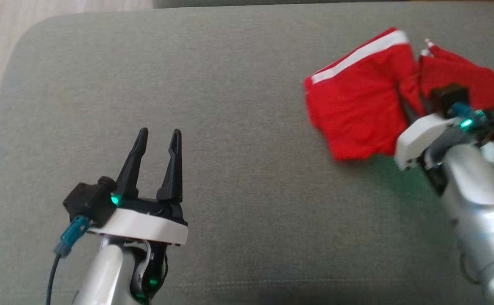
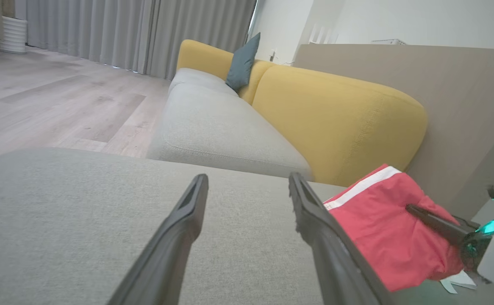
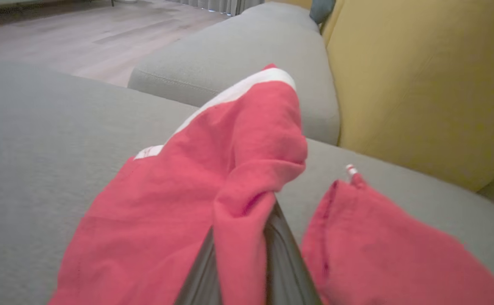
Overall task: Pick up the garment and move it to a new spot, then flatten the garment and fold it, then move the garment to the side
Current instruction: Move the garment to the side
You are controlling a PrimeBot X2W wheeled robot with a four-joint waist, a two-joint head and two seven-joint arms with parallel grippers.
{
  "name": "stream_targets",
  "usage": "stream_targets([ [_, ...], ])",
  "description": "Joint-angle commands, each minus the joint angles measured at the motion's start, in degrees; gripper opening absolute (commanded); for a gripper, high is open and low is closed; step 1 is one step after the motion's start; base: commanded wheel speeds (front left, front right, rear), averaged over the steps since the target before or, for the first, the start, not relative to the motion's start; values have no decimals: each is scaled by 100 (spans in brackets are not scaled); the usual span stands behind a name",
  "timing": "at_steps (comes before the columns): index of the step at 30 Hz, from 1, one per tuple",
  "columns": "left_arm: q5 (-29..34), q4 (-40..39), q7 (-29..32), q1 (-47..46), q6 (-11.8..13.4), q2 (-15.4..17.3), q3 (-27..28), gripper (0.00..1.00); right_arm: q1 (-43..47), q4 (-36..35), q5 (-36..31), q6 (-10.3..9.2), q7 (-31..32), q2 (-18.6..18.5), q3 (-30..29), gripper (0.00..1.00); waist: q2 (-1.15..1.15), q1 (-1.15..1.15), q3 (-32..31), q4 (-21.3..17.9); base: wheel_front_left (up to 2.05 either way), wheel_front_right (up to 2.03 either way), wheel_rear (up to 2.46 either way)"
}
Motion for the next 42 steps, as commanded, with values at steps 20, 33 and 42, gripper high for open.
stream_targets([
  [20,153,-245,-31,-495,-199,25,315,100,239,-1839,-211,36,1859,-1714,-1202,0,0,0,805,-292,0,0,0],
  [33,207,-162,-31,-596,-308,25,431,100,717,-2753,-580,36,2290,-1310,-2039,0,0,0,952,-276,0,0,0],
  [42,194,-107,-31,-612,-305,25,406,100,882,-3140,-592,36,2549,-998,-2285,100,0,0,893,-299,0,0,0],
])
